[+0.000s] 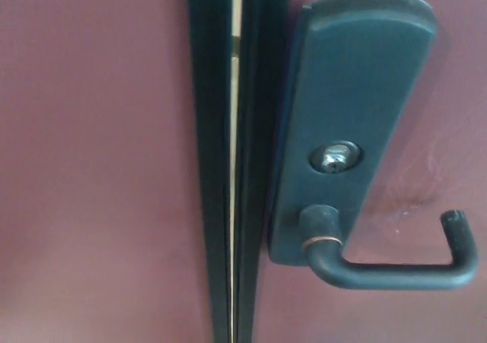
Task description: The robot walks towards the door handle and put its right hand on it and twist the handle
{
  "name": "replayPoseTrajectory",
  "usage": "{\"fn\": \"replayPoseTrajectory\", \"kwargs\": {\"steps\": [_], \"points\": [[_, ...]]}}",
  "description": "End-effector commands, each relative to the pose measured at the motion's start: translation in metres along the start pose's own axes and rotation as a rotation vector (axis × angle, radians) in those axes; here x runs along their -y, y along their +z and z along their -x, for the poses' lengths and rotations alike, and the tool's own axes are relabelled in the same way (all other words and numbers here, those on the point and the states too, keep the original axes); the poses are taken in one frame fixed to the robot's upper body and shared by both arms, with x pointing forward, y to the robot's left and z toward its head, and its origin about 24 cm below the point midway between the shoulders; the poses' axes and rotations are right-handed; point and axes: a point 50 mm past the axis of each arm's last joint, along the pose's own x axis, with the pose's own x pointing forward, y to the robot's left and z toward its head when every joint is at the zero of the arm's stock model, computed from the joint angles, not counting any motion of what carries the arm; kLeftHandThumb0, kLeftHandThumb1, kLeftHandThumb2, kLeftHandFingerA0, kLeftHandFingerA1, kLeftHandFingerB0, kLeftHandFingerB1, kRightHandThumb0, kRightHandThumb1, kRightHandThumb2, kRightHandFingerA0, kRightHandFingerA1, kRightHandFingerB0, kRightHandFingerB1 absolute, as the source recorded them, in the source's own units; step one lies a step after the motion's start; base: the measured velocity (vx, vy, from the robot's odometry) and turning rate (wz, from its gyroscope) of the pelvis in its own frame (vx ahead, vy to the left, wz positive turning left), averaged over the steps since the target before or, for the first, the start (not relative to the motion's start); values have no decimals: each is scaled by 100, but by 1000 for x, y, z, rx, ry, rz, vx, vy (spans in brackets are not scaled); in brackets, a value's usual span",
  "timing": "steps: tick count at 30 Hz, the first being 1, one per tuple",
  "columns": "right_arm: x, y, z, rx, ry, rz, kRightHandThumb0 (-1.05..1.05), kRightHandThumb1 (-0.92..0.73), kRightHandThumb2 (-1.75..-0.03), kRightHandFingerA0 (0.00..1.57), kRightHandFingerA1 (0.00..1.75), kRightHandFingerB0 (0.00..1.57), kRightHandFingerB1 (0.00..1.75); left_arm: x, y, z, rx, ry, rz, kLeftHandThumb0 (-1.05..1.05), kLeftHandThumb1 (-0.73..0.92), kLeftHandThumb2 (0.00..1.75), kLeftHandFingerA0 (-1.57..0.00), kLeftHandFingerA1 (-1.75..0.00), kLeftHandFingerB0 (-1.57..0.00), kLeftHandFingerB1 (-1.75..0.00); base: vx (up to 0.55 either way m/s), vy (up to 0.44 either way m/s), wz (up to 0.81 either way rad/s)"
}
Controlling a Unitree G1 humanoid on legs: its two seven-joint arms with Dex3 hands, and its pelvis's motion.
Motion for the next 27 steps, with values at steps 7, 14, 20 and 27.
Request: {"fn": "replayPoseTrajectory", "kwargs": {"steps": [7,14,20,27], "points": [[-5,-6,1,-24,36,9,-26,-69,-60,57,46,41,38,-5,-10,4,-27,-18,-18,-13,65,58,-63,-49,-47,-41,-62,131,-7],[-6,-9,2,-35,46,15,-34,-60,-73,53,52,38,45,-7,-16,6,-41,-16,-28,-13,65,58,-63,-49,-48,-41,-133,212,-8],[-9,-11,2,-45,54,10,-27,-70,-60,57,45,41,37,-8,-19,8,-42,-5,-33,-13,64,58,-63,-49,-49,-41,-178,103,-9],[-10,-11,2,-44,59,8,-34,-60,-73,54,53,37,44,-10,-23,9,-55,0,-24,-13,64,58,-63,-48,-49,-41,-193,15,-2]]}}
